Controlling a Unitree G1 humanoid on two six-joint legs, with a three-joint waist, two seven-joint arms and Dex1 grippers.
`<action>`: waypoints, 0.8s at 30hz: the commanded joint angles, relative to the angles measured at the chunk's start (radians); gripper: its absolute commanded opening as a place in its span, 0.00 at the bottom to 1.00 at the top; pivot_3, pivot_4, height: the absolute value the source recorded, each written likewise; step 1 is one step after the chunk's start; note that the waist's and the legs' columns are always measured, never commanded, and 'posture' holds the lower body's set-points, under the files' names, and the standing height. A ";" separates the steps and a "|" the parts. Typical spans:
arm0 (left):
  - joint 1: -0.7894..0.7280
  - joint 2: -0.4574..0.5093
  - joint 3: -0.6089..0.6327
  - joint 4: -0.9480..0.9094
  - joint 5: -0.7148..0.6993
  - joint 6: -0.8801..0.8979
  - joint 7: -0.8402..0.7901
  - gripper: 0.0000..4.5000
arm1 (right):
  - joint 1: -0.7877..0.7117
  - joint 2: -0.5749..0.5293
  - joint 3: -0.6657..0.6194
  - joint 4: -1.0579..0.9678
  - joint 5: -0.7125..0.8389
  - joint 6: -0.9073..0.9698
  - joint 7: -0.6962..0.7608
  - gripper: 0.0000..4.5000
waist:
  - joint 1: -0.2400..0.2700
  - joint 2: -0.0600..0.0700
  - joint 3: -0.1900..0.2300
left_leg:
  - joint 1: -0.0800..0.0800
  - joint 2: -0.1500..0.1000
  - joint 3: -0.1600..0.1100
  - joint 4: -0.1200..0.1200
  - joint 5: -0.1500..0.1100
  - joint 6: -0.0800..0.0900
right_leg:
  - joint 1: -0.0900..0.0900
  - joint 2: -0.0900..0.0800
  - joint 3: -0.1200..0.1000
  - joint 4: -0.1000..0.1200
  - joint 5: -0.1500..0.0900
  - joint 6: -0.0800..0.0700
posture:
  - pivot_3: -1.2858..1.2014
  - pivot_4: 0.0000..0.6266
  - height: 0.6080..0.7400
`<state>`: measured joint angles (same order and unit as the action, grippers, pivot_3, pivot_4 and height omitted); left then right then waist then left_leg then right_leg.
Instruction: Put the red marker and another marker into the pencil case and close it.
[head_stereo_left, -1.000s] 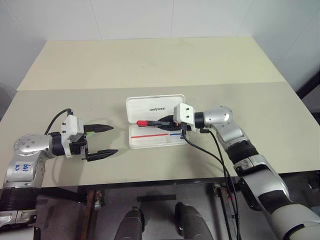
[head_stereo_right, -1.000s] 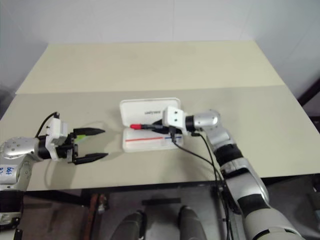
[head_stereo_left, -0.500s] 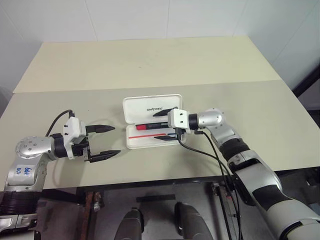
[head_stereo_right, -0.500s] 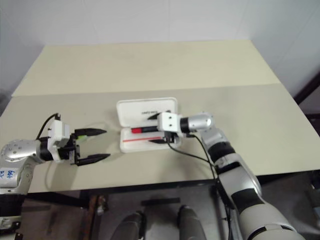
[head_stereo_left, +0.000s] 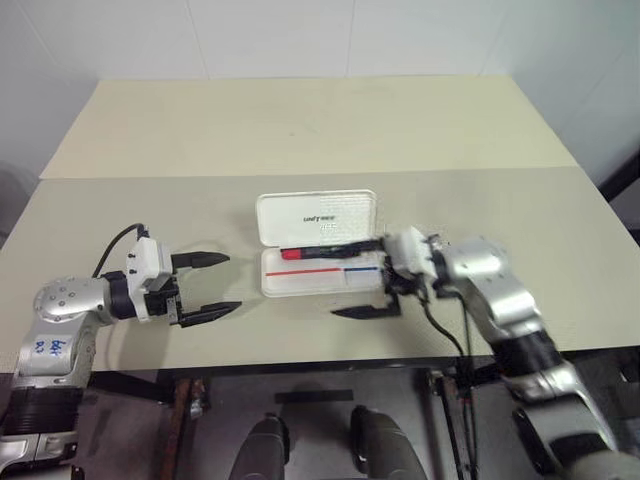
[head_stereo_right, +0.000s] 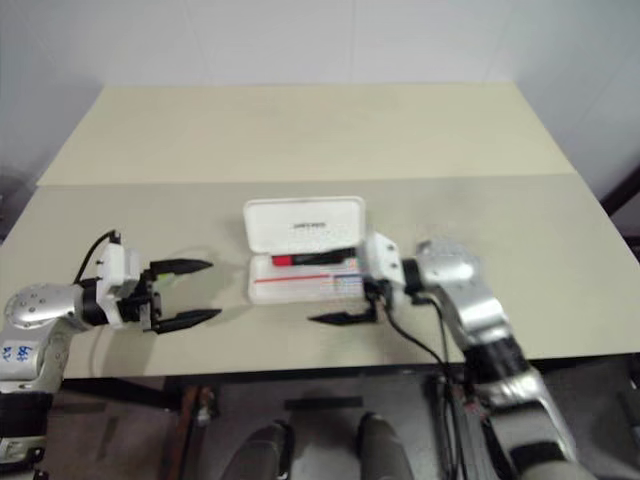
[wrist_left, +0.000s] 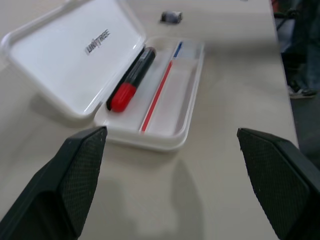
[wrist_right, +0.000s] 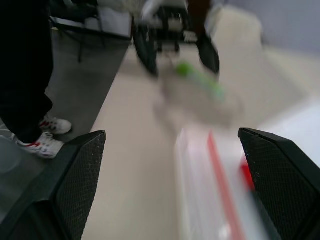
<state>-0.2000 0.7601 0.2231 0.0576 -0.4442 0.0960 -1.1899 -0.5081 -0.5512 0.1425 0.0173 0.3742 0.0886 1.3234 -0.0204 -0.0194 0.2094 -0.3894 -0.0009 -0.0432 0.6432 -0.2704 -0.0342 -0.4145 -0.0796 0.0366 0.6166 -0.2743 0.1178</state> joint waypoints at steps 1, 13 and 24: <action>0.022 0.001 0.079 0.017 -0.020 -0.036 0.036 0.99 | 0.057 -0.050 -0.095 -0.058 0.027 0.006 -0.049 0.99 | -0.008 0.000 0.000 | 0.000 0.000 0.000 0.000 0.000 0.000 | 0.000 0.000 0.000 0.000 0.000 0.000 | 0.52 0.24 1.00; 0.143 0.081 0.255 0.297 0.014 -0.171 0.047 0.99 | 0.231 -0.172 -0.266 -0.083 0.034 -0.011 -0.117 0.99 | -0.006 0.000 0.000 | 0.003 0.002 0.002 -0.001 0.000 0.000 | 0.001 0.001 0.000 0.001 -0.001 -0.002 | 0.52 0.24 1.00; 0.012 0.091 0.194 0.591 0.081 -0.250 0.059 0.99 | 0.202 -0.175 -0.257 -0.134 0.049 0.042 -0.150 0.99 | -0.005 0.000 0.000 | 0.003 0.004 0.002 -0.001 0.000 0.000 | 0.001 0.000 -0.001 0.000 -0.001 -0.002 | 0.52 0.24 1.00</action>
<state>-0.1749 0.8330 0.4252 0.6180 -0.3802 -0.1318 -1.1202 -0.2955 -0.7106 -0.0936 -0.0784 0.3989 0.1223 1.1791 -0.0252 -0.0196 0.2091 -0.3865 0.0018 -0.0413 0.6418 -0.2702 -0.0345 -0.4130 -0.0795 0.0358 0.6171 -0.2750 0.1160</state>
